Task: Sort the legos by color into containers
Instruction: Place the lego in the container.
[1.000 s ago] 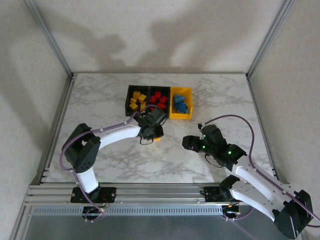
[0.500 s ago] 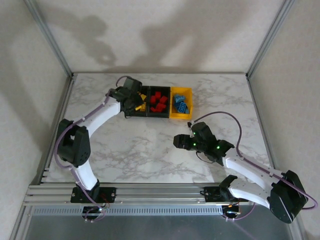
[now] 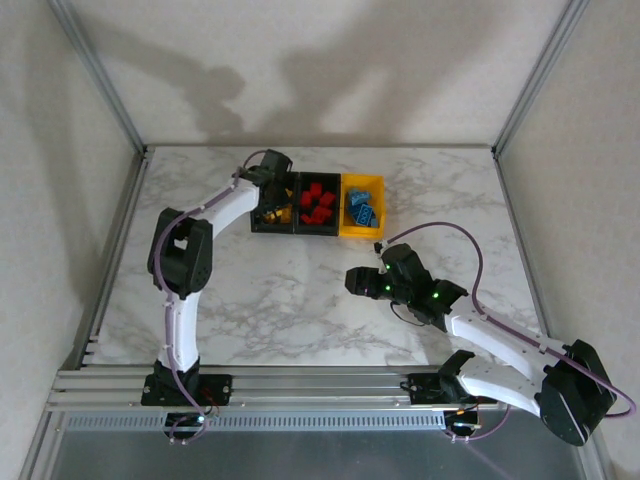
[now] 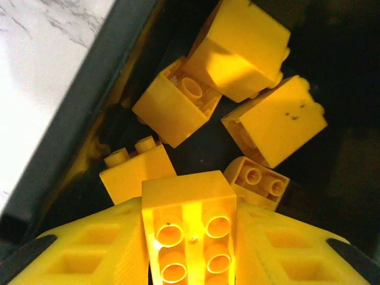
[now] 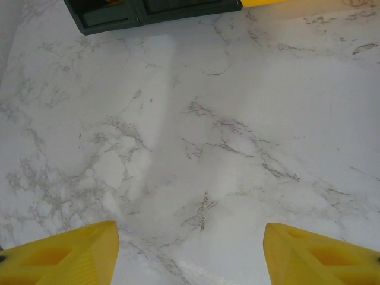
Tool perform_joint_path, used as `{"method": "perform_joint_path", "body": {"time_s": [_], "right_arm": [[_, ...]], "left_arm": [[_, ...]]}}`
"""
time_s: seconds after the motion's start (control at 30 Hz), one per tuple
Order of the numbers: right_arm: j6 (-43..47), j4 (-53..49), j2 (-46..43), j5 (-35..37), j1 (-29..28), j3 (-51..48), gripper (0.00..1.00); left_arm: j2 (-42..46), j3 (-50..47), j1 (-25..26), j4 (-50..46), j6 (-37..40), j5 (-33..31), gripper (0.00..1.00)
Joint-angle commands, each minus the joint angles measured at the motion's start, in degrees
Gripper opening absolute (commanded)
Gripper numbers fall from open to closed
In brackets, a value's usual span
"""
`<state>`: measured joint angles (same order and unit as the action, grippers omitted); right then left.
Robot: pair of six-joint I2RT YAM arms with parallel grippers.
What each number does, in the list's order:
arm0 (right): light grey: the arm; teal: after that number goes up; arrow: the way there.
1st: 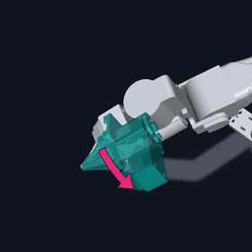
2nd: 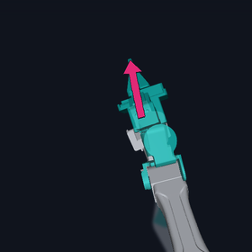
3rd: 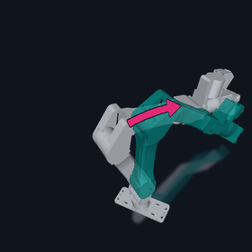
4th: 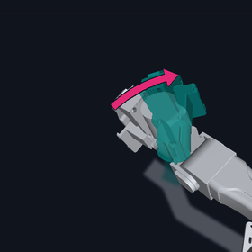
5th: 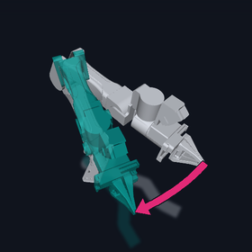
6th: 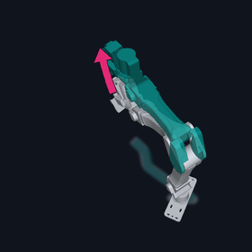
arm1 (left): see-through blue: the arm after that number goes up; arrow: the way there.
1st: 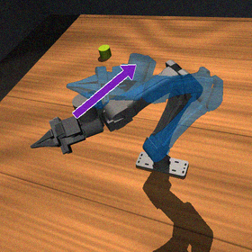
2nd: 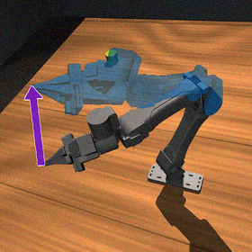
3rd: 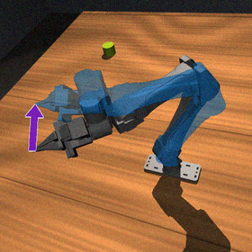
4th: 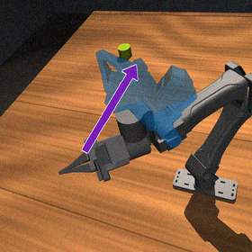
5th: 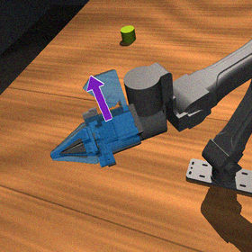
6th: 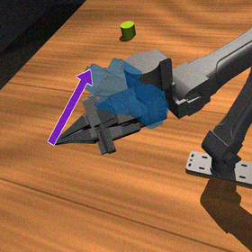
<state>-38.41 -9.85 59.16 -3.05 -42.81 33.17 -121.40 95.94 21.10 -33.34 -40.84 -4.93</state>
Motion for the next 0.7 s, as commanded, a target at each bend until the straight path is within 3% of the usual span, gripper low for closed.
{"method": "perform_joint_path", "body": {"time_s": [0.0, 0.4, 0.57, 0.6, 0.63, 0.67], "right_arm": [[-0.26, 0.02, 0.15, 0.85, -0.46, 1.79, 0.65], [-0.43, 0.62, 0.13, 1.03, -0.46, 1.73, 0.66], [-0.52, -0.84, 0.04, 5.54, -0.5, 3.42, 0.69], [-0.46, -1.64, 0.31, 7.55, -0.44, 4.19, 0.73], [0.07, -2.16, 0.62, 9.33, -0.15, 5.19, 0.93], [0.59, -2.59, 1.02, 10.84, 0.22, 6.15, 0.99]], "left_arm": [[-0.84, 2.4, -0.6, -1.86, 1.62, 0.19, 0.39], [4.21, 2.29, 0.51, -1.29, 1.29, 0.88, 0.61], [10.85, -0.4, 1.64, 0.32, 1.81, -0.2, 0.71], [12.48, -1.73, 1.82, 1.02, 1.95, -0.65, 0.72], [14.48, -3.48, 2.01, 2.08, 2.08, -1.15, 0.75], [16.46, -5.4, 1.99, 3.05, 2.08, -1.73, 0.84]]}}
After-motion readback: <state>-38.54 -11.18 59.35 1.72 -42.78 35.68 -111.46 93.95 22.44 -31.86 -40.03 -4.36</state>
